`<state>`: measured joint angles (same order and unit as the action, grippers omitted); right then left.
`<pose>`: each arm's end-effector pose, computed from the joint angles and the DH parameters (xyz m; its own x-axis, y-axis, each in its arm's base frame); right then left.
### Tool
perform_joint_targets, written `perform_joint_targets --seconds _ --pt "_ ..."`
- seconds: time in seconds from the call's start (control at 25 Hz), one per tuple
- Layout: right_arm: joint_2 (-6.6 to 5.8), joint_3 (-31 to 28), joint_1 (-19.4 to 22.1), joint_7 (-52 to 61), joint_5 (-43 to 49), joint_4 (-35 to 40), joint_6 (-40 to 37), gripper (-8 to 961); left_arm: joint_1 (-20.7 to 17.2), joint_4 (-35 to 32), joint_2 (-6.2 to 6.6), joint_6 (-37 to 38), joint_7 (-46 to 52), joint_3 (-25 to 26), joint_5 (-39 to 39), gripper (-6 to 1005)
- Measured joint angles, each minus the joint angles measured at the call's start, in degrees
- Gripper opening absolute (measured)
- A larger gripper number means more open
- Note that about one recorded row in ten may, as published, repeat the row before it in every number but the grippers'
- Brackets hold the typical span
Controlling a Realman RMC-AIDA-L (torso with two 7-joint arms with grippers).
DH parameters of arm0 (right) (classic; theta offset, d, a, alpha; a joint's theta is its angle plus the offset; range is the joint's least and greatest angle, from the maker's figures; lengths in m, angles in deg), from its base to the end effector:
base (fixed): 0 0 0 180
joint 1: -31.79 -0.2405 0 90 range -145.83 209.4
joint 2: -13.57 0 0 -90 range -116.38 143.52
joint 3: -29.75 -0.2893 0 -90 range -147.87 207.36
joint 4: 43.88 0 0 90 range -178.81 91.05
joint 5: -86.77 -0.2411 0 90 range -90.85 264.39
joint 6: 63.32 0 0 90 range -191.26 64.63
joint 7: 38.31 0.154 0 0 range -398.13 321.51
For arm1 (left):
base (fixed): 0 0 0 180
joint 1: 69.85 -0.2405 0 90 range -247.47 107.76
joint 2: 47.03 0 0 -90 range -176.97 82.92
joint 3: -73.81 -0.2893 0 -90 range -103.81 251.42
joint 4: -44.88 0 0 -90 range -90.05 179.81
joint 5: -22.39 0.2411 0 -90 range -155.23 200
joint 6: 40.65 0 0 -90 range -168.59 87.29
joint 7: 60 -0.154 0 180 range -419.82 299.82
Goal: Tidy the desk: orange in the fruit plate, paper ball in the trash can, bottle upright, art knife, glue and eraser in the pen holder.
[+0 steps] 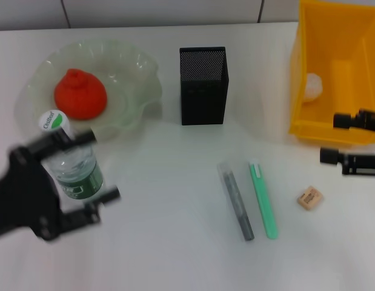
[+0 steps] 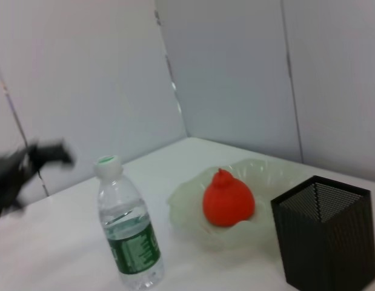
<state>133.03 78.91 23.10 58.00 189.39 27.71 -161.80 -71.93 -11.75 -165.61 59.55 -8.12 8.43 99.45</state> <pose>0.3062 0.2957 0.0629 0.7852 -0.3466 -0.5131 -0.5064 -0.8363 -0.2100 -0.3160 0.2295 0.0136 0.7417 -0.1811 0.6458 0.1419 -0.8987 -0.4150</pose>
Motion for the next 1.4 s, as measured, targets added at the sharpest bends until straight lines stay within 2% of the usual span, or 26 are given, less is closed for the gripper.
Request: perform_joint_targets --seconds 0.04,0.08,0.12,0.16,0.2,0.32,0.36,0.4,0.48,0.52,0.56,0.6,0.76,0.96,1.4 --pt "0.02 0.34 -0.49 3.5 1.08 2.93 0.04 843 0.01 2.09 -0.01 -0.23 -2.09 -0.96 1.43 777" --pt "0.12 2.0 -2.02 11.4 4.47 8.97 0.24 843 0.88 7.08 -0.18 -0.68 -5.95 -1.87 4.1 777" --pt "0.12 2.0 -2.02 11.4 4.47 8.97 0.24 843 0.88 7.08 -0.18 -0.68 -5.95 -1.87 4.1 777" --pt "0.11 4.33 -3.99 18.92 9.12 13.26 0.71 843 2.87 13.15 -0.12 -1.26 -9.4 -2.45 5.58 776" --pt "0.11 4.33 -3.99 18.92 9.12 13.26 0.71 843 2.87 13.15 -0.12 -1.26 -9.4 -2.45 5.58 776" --pt "0.08 9.08 -8.25 30.61 18.19 17.93 1.05 839 6.8 22.17 0.07 -2.74 -13.04 -2.61 7.68 776" --pt "0.04 14.46 -11.43 38.18 25.46 19.81 1.66 837 8.91 25.99 0.1 -4.24 -14.06 -2.45 9.31 775" --pt "0.03 17.61 -12.97 41.7 29.0 20.29 1.99 835 9.7 27.05 0.08 -5.36 -14.24 -2.47 9.81 775" --pt "-0.03 23.42 -15.62 47.35 35.16 20.39 3.28 831 10.86 28.18 -0.04 -7.58 -14.34 -2.76 10.37 775" --pt "-0.03 23.42 -15.62 47.35 35.16 20.39 3.28 830 10.86 28.18 -0.04 -7.58 -14.34 -2.76 10.37 775" --pt "0.01 28.51 -17.84 51.69 39.99 19.46 4.84 828 11.53 28.64 -0.19 -8.85 -14.35 -3.09 10.47 775" --pt "0.01 28.51 -17.84 51.69 39.99 19.46 4.84 826 11.53 28.64 -0.19 -8.85 -14.35 -3.09 10.47 774" --pt "0.11 36.35 -21.09 56.53 43.65 14.91 9.28 818 12.06 29.29 -0.25 -9.46 -14.37 -3.19 10.52 774" --pt "0.09 39.79 -23.25 57.58 43.88 8.9 13.66 808 11.9 29.84 -0.14 -9.5 -14.39 -2.82 10.5 774" --pt "0.22 43.19 -25.96 58.67 44.01 0.58 18.95 787 12.02 29.92 -0.15 -9.51 -14.43 -2.81 10.59 774"
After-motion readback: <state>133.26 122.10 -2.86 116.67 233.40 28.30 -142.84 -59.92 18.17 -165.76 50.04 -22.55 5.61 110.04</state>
